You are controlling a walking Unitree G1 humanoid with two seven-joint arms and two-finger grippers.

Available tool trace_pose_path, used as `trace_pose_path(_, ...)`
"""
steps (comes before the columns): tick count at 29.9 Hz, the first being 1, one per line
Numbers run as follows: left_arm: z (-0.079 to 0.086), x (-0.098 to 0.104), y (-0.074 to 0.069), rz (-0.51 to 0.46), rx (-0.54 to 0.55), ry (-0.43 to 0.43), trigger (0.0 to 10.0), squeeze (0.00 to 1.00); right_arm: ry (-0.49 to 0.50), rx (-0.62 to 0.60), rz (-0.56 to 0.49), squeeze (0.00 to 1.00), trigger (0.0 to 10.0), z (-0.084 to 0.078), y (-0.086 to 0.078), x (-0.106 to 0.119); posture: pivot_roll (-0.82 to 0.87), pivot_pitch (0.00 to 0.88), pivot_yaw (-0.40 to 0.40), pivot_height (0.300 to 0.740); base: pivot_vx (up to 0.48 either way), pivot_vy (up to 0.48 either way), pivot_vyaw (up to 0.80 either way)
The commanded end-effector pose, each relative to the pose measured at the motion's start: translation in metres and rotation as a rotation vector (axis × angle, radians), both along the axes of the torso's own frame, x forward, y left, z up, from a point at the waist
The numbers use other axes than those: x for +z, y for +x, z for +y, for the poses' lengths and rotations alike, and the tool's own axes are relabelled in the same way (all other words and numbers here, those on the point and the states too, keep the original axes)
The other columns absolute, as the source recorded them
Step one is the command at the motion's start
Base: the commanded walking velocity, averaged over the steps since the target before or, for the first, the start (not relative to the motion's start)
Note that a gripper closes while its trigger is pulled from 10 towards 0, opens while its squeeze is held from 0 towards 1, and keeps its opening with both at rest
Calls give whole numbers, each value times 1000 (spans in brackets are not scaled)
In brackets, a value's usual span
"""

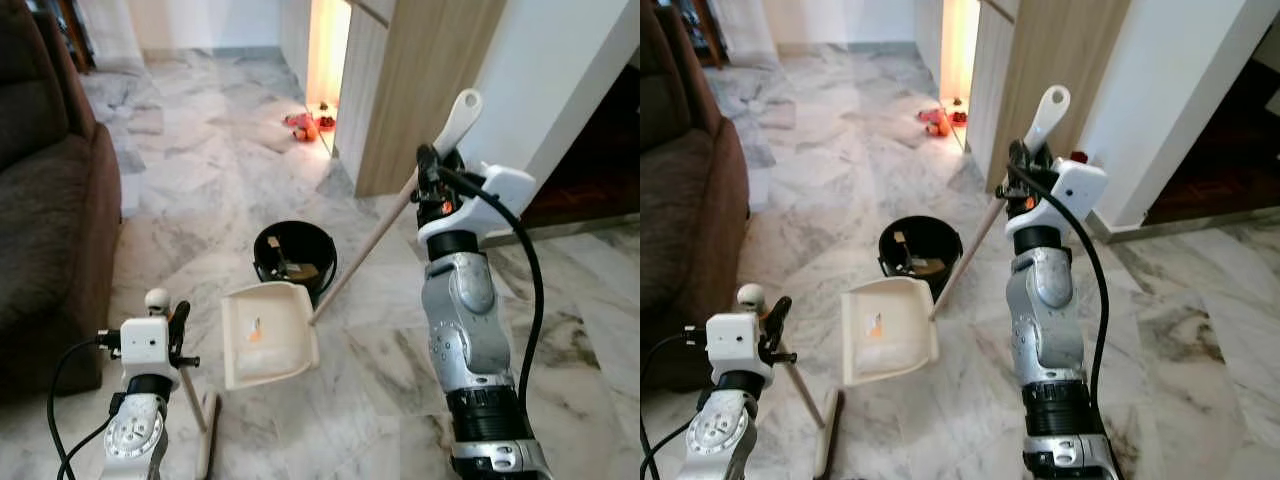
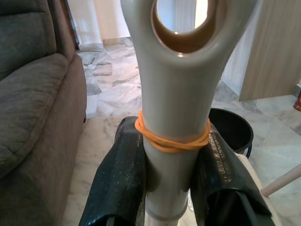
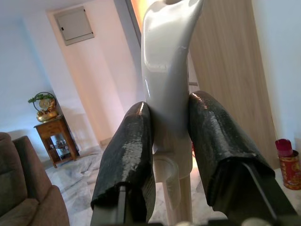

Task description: Sweep floor

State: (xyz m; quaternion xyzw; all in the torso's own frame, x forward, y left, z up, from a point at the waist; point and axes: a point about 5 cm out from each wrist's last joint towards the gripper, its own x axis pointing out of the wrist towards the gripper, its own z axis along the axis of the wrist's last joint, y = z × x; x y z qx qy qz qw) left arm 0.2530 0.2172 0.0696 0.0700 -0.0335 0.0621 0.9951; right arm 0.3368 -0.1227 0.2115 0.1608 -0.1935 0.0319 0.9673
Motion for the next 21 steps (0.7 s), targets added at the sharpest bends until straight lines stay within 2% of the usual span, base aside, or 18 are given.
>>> trace_pose_path(1, -4, 5, 3, -27, -20, 7, 10000, 0, 23, -19, -78, 0, 10000, -5, -3, 19, 58, 16, -75, 740, 0, 0, 0)
trace_pose_path(7, -5, 5, 3, -23, -20, 6, 10000, 0, 22, -14, -80, 0, 10000, -5, -2, 20, 59, 20, -79, 740, 0, 0, 0)
trace_pose_path(12, -4, 6, 3, -26, -14, 8, 10000, 0, 13, -10, -90, 0, 10000, -4, -3, 23, 60, 24, -81, 740, 274, 0, 0)
trace_pose_path(16, -4, 6, 4, -29, -12, 8, 10000, 0, 16, -5, -101, 0, 10000, -2, -3, 26, 61, 25, -82, 740, 284, 0, 566)
trace_pose_path(21, -4, 6, 3, -31, -7, 8, 10000, 0, 25, 0, -118, 0, 10000, -1, -3, 30, 60, 29, -82, 740, 283, 0, 0)
